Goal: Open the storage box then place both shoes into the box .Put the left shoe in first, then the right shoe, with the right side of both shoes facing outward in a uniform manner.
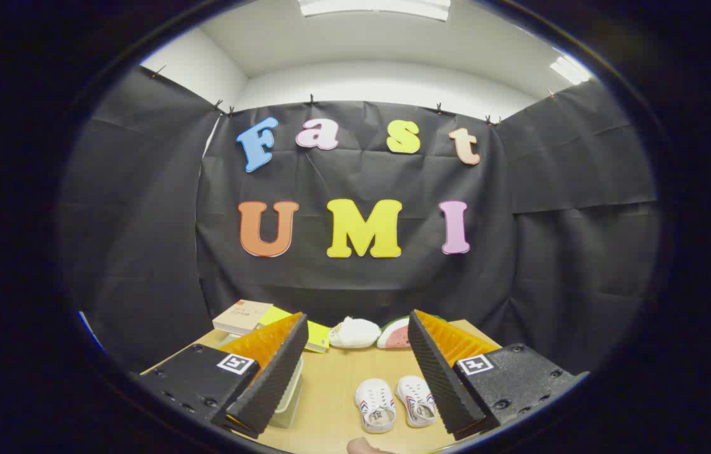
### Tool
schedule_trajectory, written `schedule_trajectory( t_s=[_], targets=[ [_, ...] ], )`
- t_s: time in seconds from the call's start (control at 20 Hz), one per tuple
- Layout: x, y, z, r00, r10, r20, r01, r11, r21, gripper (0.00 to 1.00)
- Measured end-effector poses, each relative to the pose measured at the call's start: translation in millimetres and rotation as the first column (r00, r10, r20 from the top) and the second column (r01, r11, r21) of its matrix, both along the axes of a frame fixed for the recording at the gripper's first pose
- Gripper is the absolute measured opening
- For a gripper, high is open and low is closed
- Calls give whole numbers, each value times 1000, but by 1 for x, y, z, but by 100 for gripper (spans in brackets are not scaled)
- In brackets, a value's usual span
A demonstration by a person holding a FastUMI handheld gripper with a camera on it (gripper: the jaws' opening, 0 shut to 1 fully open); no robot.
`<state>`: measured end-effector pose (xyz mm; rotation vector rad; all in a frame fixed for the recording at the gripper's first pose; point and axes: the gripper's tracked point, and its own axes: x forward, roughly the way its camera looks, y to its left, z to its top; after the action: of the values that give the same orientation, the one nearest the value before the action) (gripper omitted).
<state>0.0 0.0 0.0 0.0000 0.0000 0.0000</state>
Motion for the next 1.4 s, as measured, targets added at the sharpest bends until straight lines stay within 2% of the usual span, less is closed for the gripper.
schedule_trajectory(
  t_s=[0.6, 0.95, 1.25, 1.4],
  targets=[
    [11, 10, 10, 1000, -5, 10, 5, 1000, -15, 100],
    [18, 3, -12, 998, -3, -67, 4, 1000, 15, 100],
    [42, -3, -41, 978, 109, -177, -92, 991, 100, 100],
    [61, 0, -66, 942, 196, -272, -150, 972, 180, 100]
  ],
)
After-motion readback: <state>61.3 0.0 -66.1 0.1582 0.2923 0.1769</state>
